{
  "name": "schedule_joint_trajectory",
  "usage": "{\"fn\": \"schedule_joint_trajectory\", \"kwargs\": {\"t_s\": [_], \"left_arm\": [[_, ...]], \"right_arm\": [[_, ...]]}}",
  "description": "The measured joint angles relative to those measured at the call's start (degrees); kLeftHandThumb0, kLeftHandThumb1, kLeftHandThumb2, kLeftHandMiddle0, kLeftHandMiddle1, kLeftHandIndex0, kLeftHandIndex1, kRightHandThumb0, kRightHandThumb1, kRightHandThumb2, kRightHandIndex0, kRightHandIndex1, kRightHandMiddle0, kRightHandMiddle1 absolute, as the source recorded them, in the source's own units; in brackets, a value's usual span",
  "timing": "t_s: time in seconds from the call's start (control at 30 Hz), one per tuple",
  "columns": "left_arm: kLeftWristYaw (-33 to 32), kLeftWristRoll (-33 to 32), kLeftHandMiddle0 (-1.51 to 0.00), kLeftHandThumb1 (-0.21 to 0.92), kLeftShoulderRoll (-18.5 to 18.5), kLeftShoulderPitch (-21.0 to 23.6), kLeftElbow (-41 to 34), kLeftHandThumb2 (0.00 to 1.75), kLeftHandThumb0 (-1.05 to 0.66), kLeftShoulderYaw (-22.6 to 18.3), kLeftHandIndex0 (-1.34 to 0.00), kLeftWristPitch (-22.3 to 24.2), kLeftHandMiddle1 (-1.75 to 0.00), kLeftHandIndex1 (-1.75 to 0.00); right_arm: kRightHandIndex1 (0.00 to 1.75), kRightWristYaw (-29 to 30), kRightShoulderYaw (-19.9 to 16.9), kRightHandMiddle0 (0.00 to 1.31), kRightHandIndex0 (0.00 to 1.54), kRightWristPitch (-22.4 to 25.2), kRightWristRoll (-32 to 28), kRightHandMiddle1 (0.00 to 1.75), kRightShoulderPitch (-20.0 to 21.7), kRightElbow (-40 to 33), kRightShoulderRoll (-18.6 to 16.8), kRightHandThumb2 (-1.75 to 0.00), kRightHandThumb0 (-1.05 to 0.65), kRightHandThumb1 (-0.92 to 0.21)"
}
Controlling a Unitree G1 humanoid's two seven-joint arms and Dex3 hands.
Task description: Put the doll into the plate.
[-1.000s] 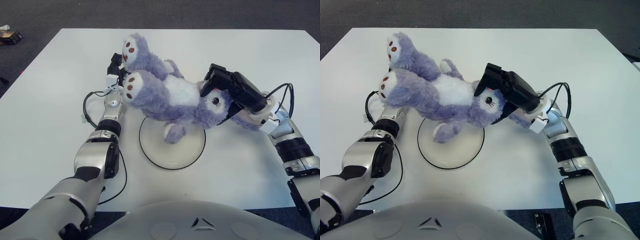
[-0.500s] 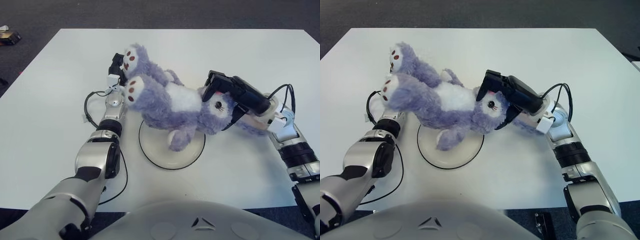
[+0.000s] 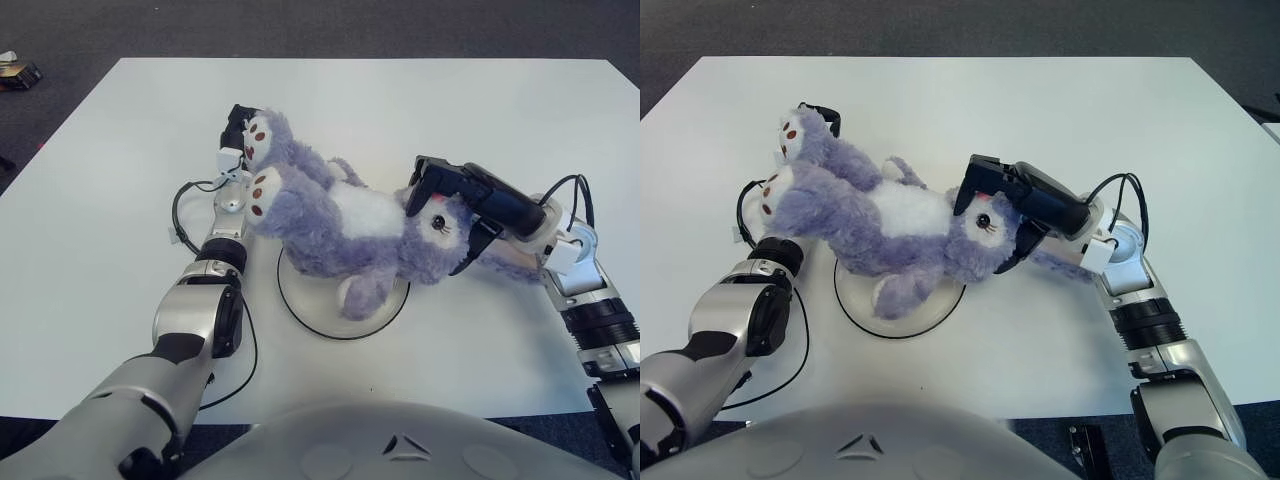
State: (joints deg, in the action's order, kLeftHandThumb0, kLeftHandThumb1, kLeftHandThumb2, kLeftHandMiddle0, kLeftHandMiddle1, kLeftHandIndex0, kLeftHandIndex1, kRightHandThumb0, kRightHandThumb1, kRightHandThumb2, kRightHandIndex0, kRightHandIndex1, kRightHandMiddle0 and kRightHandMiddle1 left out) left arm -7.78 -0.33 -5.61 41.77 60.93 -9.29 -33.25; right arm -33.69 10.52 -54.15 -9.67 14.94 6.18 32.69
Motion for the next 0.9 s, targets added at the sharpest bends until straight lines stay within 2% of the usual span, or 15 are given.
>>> {"fn": "schedule_joint_trajectory", "kwargs": {"t_s": [0.1, 0.4, 0.9], "left_arm": [[0.0, 0.0, -0.82, 0.92, 0.0, 0.0, 0.0, 0.32, -0.35, 0.0, -0.41, 0.0, -1.61, -1.53], [-0.1, 0.1, -0.82, 0.92, 0.2, 0.0, -0.1, 0.32, -0.35, 0.1, -0.42, 0.0, -1.61, -1.52], [-0.2, 0.1, -0.82, 0.92, 0.6, 0.0, -0.2, 0.31, -0.35, 0.2, -0.42, 0.0, -1.62, -1.52]], "right_arm": [[1.47, -0.3, -0.1, 0.36, 0.59, 0.3, 0.1, 1.75, -0.3, -0.2, -0.1, -1.03, 0.0, -0.48], [1.47, -2.6, -0.1, 0.35, 0.59, 5.0, -0.5, 1.75, -3.4, -3.6, 0.2, -1.03, 0.0, -0.48], [1.45, -3.4, -1.2, 0.36, 0.56, 4.7, -0.2, 1.75, -4.7, -4.5, 0.0, -0.97, 0.0, -0.52]]}}
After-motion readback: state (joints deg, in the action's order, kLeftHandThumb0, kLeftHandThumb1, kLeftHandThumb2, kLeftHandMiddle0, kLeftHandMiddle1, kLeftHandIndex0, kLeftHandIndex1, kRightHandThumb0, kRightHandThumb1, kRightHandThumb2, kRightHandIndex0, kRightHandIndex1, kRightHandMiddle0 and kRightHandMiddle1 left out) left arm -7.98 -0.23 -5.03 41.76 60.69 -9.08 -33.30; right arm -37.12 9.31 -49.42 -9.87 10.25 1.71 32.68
